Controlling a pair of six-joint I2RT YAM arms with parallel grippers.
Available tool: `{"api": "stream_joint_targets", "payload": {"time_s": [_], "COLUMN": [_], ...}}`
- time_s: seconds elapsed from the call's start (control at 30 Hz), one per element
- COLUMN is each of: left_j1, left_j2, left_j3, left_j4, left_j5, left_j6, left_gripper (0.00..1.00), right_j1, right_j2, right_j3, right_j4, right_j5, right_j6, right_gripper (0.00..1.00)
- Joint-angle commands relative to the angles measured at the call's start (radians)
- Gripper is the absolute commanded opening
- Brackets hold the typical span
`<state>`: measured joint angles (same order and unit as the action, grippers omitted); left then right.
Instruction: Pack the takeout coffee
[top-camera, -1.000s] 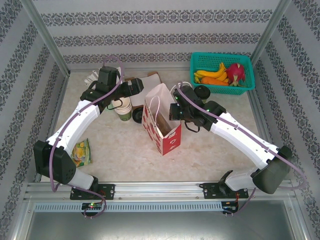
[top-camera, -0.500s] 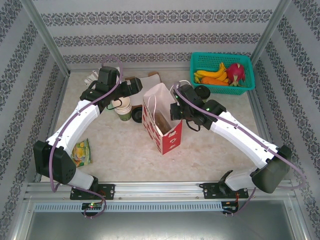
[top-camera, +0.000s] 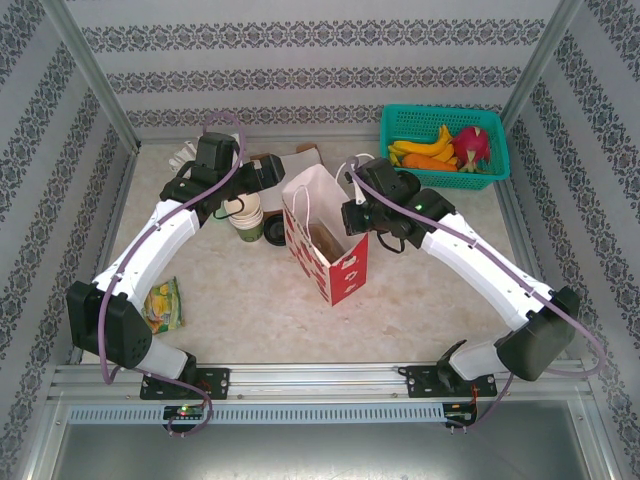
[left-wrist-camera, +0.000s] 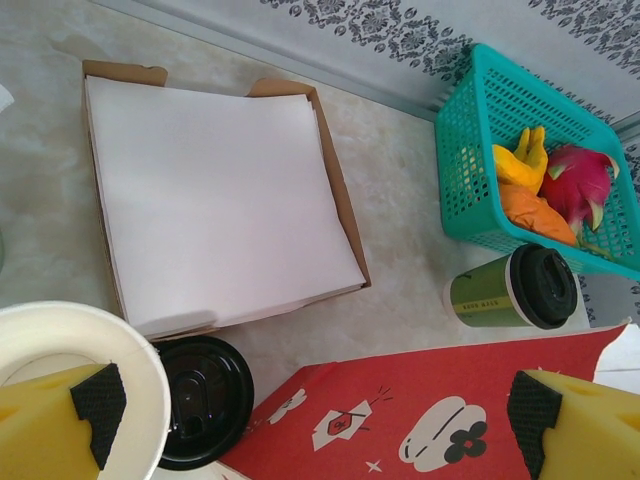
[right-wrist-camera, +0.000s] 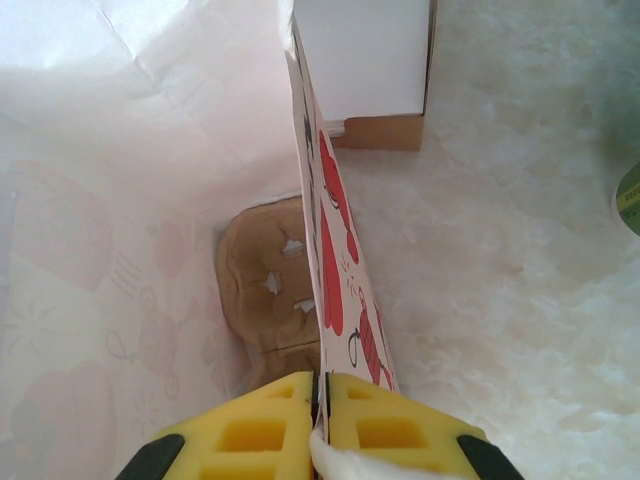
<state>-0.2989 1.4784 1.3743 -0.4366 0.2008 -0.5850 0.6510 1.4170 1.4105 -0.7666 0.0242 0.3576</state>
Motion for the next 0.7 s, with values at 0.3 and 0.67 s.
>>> {"api": "stream_joint_targets", "payload": {"time_s": [0.3,0.67], "left_j1": [0.006,0.006], "left_j2": [-0.025,-0.01], "left_j3": [0.0,0.031], "left_j4": [0.04,0.013], "left_j5": [0.042,0.094], "left_j6": [-0.003,0.024], "left_gripper": [1.0,1.0], "right_j1": [-0.027,-0.027], "right_j2": [0.046,0.036], "right_j3": [0.072,0.087], "right_j4": [-0.055,-0.061], "right_j5": [-0.006,0.018], "right_j6": [-0.056,-0.049], "right_gripper": [0.15,0.13]}}
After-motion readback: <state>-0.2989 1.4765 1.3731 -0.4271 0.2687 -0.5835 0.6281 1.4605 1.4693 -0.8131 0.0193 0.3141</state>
